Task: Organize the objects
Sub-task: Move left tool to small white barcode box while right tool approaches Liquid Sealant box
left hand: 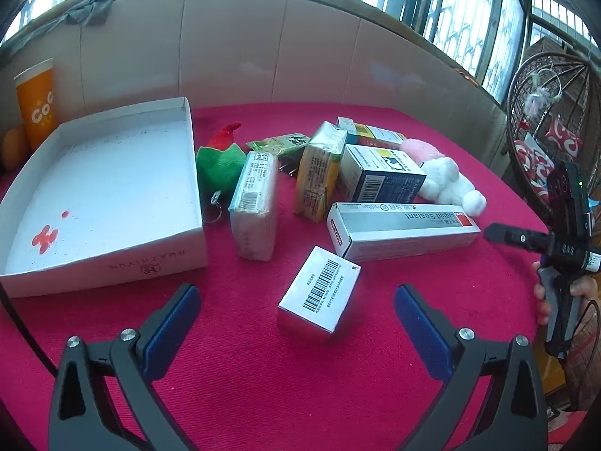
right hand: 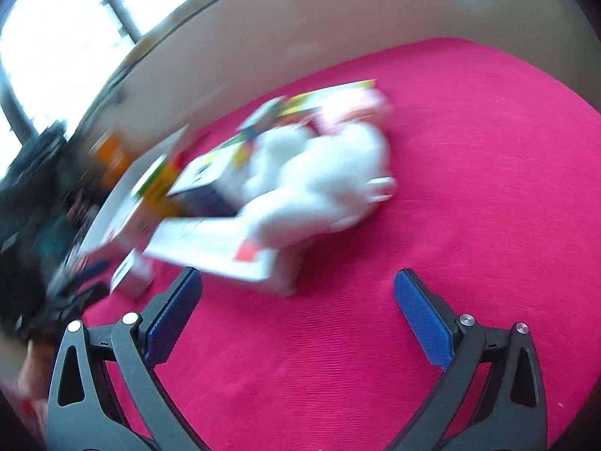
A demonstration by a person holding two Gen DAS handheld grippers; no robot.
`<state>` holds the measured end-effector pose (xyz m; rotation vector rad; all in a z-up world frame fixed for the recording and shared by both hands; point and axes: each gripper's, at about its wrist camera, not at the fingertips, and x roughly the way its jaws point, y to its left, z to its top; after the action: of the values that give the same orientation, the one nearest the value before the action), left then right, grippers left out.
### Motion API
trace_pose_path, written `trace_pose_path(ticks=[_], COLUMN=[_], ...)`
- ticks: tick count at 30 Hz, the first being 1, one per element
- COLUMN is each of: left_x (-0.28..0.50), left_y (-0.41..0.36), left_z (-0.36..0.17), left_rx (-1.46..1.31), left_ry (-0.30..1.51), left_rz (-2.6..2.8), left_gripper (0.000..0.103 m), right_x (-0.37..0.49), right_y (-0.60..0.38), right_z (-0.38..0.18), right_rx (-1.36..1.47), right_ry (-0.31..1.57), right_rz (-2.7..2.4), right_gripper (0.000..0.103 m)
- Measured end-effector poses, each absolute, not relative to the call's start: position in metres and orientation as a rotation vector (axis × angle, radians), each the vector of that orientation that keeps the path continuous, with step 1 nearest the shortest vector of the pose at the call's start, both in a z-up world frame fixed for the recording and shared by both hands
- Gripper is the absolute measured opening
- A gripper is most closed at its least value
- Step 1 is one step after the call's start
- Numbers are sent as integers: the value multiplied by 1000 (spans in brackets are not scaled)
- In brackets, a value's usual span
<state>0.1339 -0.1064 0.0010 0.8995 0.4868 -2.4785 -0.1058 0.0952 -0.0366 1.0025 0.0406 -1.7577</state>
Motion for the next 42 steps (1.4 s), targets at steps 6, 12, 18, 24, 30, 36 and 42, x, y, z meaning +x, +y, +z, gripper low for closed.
trace_pose_path(ticks=[6,12,18,24,30,36,42], left_x=[117,103,109,120,122,107,105], left_y=[-118,-118,-122,-119,-111,-108,-103], left_z=[-14,-18,-18,-14,-17,-25,-27], left_rx=[985,1066,1087,1095,1140,1205,1223], left_ry=[440,377,362,327,326,306,254], left_rz=[-2486,-2520,-2528,-2535,-2551,-2536,-2502], left_gripper=[103,103,103,103,97,90,90], right_x=[-87,-88,-64,-10,-34,-29,-20], right_y=[43,4,-6,28,9,-12,-19], right_z=[-40,-38,-42,-17,-26,-35,-45], right_rx=[910,875,851,750,837,842,800], right_ry=[290,481,613,628,629,624,671], right_rz=[-1690,-1631,-1507,-1358,-1464,-1490,-1533], right_gripper=[103,103,103,103,103,102,102])
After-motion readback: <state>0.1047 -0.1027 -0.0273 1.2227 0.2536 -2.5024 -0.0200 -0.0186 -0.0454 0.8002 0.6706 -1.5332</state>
